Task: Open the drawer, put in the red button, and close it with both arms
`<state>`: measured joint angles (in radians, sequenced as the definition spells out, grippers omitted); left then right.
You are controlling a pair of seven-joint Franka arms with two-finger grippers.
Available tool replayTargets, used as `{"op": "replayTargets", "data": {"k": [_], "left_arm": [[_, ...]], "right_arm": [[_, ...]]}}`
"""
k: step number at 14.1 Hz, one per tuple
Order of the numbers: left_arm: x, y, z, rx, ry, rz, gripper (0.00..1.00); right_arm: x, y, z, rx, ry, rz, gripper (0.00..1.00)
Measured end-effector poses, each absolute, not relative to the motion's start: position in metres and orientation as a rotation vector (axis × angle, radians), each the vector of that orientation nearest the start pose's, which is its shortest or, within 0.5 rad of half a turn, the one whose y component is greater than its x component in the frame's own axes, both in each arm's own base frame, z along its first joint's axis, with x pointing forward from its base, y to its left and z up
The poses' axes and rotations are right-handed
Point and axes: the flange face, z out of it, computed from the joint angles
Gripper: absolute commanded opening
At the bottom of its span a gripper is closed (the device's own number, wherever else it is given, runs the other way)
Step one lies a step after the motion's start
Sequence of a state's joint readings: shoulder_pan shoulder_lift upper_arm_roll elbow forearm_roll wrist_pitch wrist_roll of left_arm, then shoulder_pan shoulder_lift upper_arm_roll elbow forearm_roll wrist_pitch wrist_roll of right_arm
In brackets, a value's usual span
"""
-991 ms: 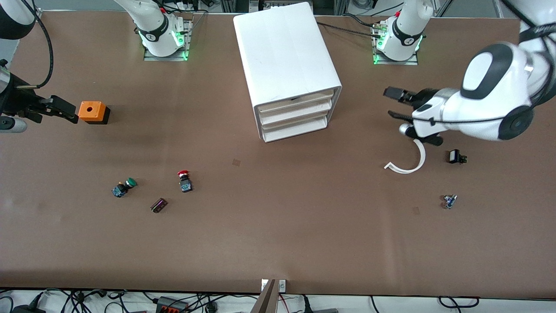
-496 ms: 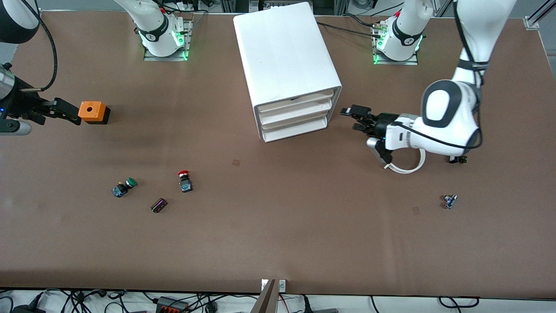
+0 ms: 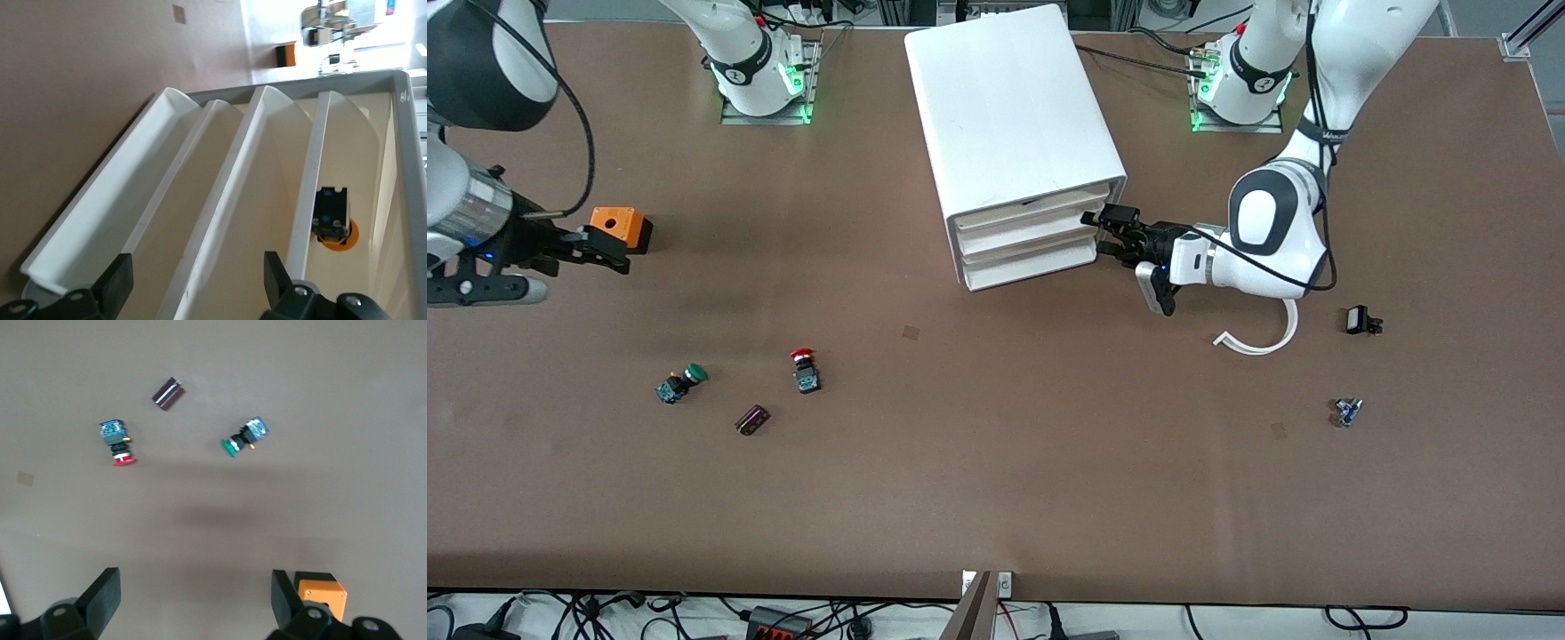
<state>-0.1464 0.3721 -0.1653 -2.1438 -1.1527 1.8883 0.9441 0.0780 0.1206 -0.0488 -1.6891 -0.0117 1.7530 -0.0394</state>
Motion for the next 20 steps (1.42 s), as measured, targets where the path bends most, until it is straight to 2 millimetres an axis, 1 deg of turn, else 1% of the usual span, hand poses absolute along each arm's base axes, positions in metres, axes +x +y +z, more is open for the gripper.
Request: {"op": "replayTargets", "data": {"k": [1,2,4,5,6,8,10,12,14,16,17,18,19,20], "left_arm": [[0.475,-0.227,0.217,1.936,-0.501,-0.239,0.59],[0.470,-0.227,0.207,1.920,-0.514,-0.230,0.43],[0.466,-0.227,0.193,1.899,-0.522,-0.220,0.21],[0.466,-0.227,0.189,1.893,-0.519,-0.216,0.14],[0.465,-0.228,0.191,1.878,-0.515,-0.213,0.09],[0.466,-0.230,0.196,1.864,-0.521,-0.210,0.04],[0.468,-0.230,0.198,1.861,-0.524,-0.203,0.04],[0.476,-0.226,0.201,1.865,-0.519,-0.183,0.04],[0.495,-0.217,0.200,1.873,-0.504,-0.148,0.04],[0.526,-0.202,0.194,1.870,-0.473,-0.103,0.04],[0.544,-0.194,0.191,1.862,-0.458,-0.079,0.06],[0.560,-0.187,0.187,1.856,-0.444,-0.058,0.24],[0.573,-0.181,0.183,1.847,-0.433,-0.047,0.91],[0.583,-0.177,0.180,1.845,-0.428,-0.034,1.00]], "right_arm": [[0.596,0.028,0.509,-3.155,-0.138,0.096,1.00],[0.598,0.036,0.504,-3.155,-0.156,0.106,1.00],[0.601,0.046,0.493,-3.154,-0.181,0.133,1.00],[0.602,0.049,0.488,-3.154,-0.189,0.145,1.00],[0.602,0.051,0.486,-3.154,-0.192,0.151,1.00],[0.603,0.049,0.486,-3.155,-0.188,0.151,1.00],[0.604,0.047,0.488,-3.156,-0.181,0.140,1.00],[0.605,0.046,0.487,-3.156,-0.179,0.140,1.00],[0.610,0.048,0.485,-3.156,-0.182,0.107,1.00],[0.616,0.052,0.484,-3.135,-0.178,0.046,1.00],[0.618,0.056,0.484,-3.105,-0.166,0.030,1.00],[0.620,0.060,0.485,-3.074,-0.152,0.023,1.00],[0.620,0.062,0.486,-3.052,-0.143,0.020,1.00],[0.621,0.063,0.486,-3.042,-0.139,0.021,1.00]]}}
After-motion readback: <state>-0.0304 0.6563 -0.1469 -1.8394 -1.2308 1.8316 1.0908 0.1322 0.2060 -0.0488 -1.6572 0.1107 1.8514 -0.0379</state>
